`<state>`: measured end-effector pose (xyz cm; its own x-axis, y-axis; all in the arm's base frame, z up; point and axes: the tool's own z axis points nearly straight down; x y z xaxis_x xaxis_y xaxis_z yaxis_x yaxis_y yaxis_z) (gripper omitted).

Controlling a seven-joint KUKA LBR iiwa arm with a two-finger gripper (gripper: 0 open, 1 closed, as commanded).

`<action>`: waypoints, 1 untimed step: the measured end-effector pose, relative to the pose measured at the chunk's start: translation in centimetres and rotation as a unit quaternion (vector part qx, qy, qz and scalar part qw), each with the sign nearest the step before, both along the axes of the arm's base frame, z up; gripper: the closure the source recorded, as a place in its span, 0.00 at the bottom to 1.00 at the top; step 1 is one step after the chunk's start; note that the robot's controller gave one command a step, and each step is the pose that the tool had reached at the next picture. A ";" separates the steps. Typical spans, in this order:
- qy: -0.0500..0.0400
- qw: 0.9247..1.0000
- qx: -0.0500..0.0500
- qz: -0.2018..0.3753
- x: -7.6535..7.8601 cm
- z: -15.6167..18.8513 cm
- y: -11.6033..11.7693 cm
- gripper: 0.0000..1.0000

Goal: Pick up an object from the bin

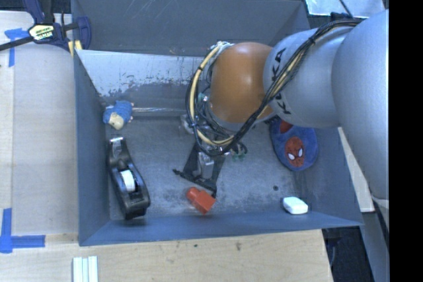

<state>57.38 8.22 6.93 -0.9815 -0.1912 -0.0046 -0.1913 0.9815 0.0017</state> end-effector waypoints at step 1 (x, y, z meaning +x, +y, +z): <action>-0.002 1.000 0.000 0.000 0.1 0.1 0.0 1.00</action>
Offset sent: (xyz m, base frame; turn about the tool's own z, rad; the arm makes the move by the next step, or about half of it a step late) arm 0.0000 0.0000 0.0000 0.0000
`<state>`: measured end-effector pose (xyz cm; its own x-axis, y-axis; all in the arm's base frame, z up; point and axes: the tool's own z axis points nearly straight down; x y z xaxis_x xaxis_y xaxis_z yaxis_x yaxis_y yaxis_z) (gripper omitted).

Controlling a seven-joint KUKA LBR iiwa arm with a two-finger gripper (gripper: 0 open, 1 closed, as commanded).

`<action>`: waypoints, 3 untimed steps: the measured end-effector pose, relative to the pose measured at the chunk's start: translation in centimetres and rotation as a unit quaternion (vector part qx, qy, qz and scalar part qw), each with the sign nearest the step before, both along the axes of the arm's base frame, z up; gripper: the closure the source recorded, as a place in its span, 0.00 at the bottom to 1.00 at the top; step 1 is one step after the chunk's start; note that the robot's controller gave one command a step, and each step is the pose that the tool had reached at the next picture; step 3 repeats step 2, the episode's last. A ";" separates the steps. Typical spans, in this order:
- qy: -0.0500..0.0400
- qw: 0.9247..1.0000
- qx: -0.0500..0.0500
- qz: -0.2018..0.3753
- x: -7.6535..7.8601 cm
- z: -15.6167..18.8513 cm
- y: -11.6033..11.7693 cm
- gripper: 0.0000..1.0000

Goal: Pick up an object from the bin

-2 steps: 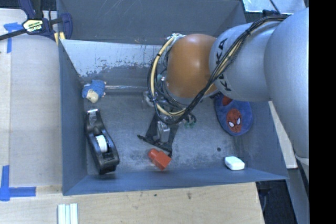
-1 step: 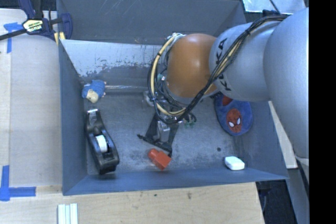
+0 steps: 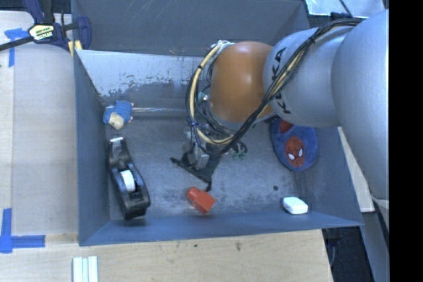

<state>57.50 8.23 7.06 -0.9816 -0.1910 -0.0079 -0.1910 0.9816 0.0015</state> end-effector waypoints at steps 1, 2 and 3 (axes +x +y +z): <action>-0.001 1.000 -0.001 -0.001 0.2 5.0 0.0 1.00; 0.000 1.000 -0.001 -0.002 0.4 8.0 0.0 1.00; 0.000 1.000 -0.001 -0.002 0.4 8.0 0.0 1.00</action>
Offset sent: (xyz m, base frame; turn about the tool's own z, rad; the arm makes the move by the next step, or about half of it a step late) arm 0.0000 -0.0001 0.0461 0.0000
